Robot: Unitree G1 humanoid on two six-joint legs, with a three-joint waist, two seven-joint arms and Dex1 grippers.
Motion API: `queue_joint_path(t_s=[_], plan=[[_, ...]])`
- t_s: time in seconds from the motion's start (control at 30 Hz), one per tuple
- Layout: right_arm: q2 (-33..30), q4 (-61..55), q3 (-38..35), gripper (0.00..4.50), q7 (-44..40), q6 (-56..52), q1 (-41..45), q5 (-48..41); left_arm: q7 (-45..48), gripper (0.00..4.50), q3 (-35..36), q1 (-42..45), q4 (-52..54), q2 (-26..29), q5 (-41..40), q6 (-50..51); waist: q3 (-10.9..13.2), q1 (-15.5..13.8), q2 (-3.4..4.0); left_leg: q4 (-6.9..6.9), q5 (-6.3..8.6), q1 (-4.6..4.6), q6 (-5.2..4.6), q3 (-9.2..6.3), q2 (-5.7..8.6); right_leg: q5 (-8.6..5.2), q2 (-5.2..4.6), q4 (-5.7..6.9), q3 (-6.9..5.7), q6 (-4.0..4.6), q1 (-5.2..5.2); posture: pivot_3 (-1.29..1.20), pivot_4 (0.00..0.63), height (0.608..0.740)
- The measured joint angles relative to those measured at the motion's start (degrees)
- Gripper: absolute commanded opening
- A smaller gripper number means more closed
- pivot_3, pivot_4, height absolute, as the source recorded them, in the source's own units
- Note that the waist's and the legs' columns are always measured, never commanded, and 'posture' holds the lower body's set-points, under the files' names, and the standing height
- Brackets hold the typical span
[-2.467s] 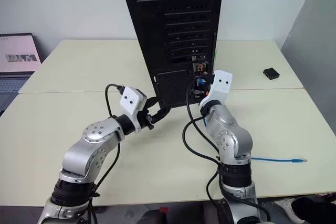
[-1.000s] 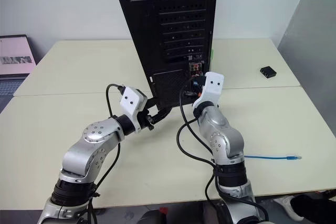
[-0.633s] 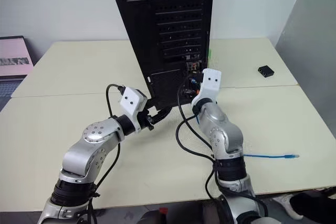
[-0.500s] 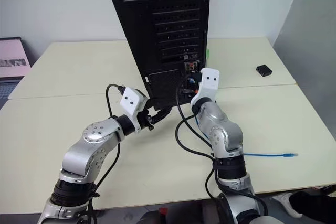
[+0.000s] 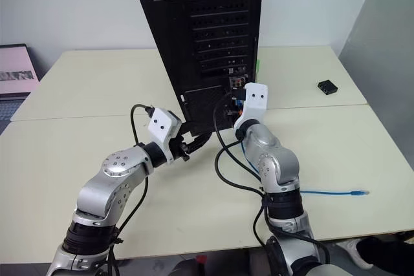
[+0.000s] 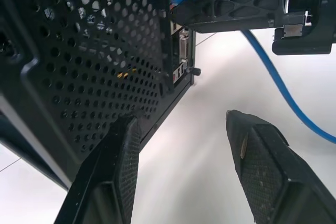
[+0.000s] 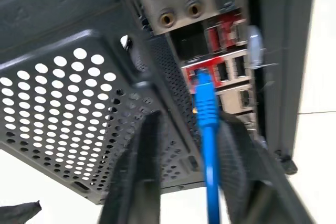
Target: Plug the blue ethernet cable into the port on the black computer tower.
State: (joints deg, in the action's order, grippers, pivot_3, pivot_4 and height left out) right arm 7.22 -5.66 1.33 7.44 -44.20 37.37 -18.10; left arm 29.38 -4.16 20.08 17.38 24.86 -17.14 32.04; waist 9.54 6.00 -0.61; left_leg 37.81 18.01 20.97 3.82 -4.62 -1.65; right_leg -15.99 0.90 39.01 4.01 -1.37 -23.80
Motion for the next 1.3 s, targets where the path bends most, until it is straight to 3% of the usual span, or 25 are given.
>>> queue_joint_path(t_s=[0.37,0.7,0.87,1.07,1.3], plan=[[-1.5,-2.1,0.6,4.45,-2.5,-1.7,-0.3,1.2,0.0,2.68,0.0,0.0,0.0,-0.1,0.4,-0.1,0.0,-1.3,0.0,0.03,0.0,0.03,0.0,-0.03,0.04,0.0,-0.03,0.03,-0.07,-0.01,0.0,0.0,0.15,0.74],[-4.8,-9.9,0.9,4.45,-3.0,-7.0,-2.9,1.3,0.5,2.68,-0.4,1.1,-0.3,0.5,1.7,-0.1,0.0,-1.5,0.0,0.03,0.0,0.06,0.0,-0.05,0.07,0.0,-0.03,0.01,-0.09,-0.01,0.01,0.0,0.15,0.74],[-11.8,-16.9,2.1,4.45,-7.1,-11.5,-5.9,0.9,2.9,2.68,-0.6,2.3,-2.4,1.3,2.0,-1.1,0.0,-1.6,-0.01,0.04,0.0,0.05,0.0,-0.03,0.1,-0.01,-0.03,0.01,-0.09,-0.02,0.01,0.0,0.15,0.74],[-25.7,-25.7,0.6,4.45,-18.9,-15.1,-8.4,-4.1,9.5,2.68,-0.1,4.6,-4.9,4.9,1.4,-2.8,0.1,-1.9,0.01,0.05,0.01,0.03,-0.02,-0.04,0.11,-0.02,0.0,-0.02,-0.14,-0.03,0.06,0.0,0.15,0.74],[-31.9,-26.4,-2.9,4.45,-24.5,-15.4,-8.2,-6.7,14.9,2.68,-0.1,5.7,-7.1,5.8,-0.3,-3.5,0.1,-1.9,-0.02,0.06,0.01,0.01,-0.02,-0.04,0.11,-0.02,0.02,-0.01,-0.13,-0.04,0.08,0.0,0.15,0.74]])
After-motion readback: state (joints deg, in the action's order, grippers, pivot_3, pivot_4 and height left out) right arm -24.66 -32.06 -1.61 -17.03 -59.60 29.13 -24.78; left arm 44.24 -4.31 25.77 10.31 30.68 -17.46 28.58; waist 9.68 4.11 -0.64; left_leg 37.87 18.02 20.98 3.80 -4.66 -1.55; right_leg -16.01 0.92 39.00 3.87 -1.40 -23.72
